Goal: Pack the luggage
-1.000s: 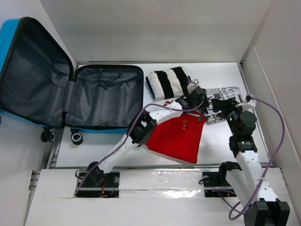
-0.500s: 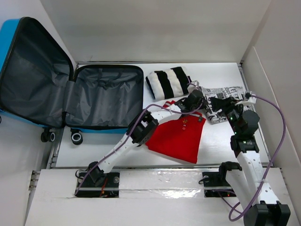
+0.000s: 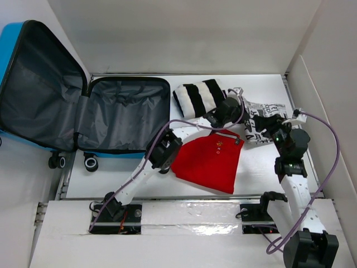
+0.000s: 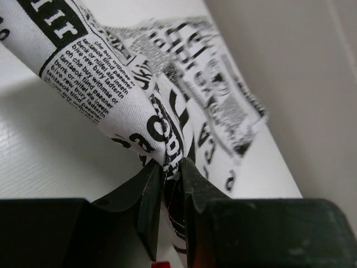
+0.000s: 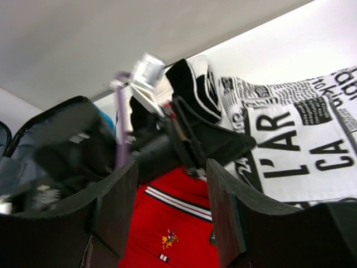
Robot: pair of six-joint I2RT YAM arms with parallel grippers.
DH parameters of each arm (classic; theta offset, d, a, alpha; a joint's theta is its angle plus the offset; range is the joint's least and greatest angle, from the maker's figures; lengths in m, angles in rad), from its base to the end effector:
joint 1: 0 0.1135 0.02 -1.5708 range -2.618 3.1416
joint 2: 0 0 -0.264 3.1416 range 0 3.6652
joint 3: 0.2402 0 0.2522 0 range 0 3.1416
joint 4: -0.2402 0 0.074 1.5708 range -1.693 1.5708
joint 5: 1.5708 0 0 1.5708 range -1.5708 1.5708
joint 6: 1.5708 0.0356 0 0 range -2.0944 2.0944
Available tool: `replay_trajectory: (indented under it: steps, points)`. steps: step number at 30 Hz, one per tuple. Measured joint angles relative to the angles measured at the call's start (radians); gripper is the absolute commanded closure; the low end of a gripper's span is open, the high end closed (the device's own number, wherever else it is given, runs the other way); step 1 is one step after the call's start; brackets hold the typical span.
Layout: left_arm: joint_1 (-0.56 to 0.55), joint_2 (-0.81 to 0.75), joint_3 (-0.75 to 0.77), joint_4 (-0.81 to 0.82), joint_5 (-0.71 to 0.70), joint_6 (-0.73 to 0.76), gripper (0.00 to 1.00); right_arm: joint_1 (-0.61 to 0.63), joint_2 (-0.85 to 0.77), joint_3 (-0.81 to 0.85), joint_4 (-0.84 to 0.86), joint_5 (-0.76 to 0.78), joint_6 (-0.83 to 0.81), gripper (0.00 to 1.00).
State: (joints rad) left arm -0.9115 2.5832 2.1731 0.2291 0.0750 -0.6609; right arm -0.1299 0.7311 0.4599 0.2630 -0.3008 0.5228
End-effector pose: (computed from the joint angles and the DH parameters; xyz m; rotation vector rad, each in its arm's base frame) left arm 0.3655 -0.4760 0.1910 0.2985 1.8912 -1.1796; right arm 0.1834 -0.0133 0.2811 0.2829 1.5798 0.5432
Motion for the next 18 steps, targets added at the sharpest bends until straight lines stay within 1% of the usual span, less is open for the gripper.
replay_trajectory:
  steps: [5, 10, 12, 14, 16, 18]
  points:
    - [0.027, -0.142, 0.008, -0.083, 0.088, 0.097, 1.0, -0.036, -0.007, -0.003, 0.0, -0.012, 0.001, 0.42]
    - [0.123, -0.298, 0.011, -0.158, 0.208, 0.137, 1.0, -0.044, -0.01, -0.017, 0.005, -0.022, 0.001, 0.42]
    - [0.188, -0.369, -0.007, -0.187, 0.249, 0.146, 1.0, -0.048, -0.008, -0.019, 0.006, -0.032, 0.002, 0.42]
    - [0.27, -0.451, -0.057, -0.202, 0.286, 0.156, 1.0, -0.052, -0.007, -0.019, 0.007, -0.041, 0.005, 0.42]
    - [0.375, -0.547, -0.147, -0.203, 0.33, 0.157, 1.0, -0.053, -0.007, -0.019, 0.008, -0.048, 0.005, 0.42]
    - [0.494, -0.657, -0.286, -0.172, 0.37, 0.153, 1.0, -0.053, -0.007, -0.019, 0.008, -0.055, 0.005, 0.42]
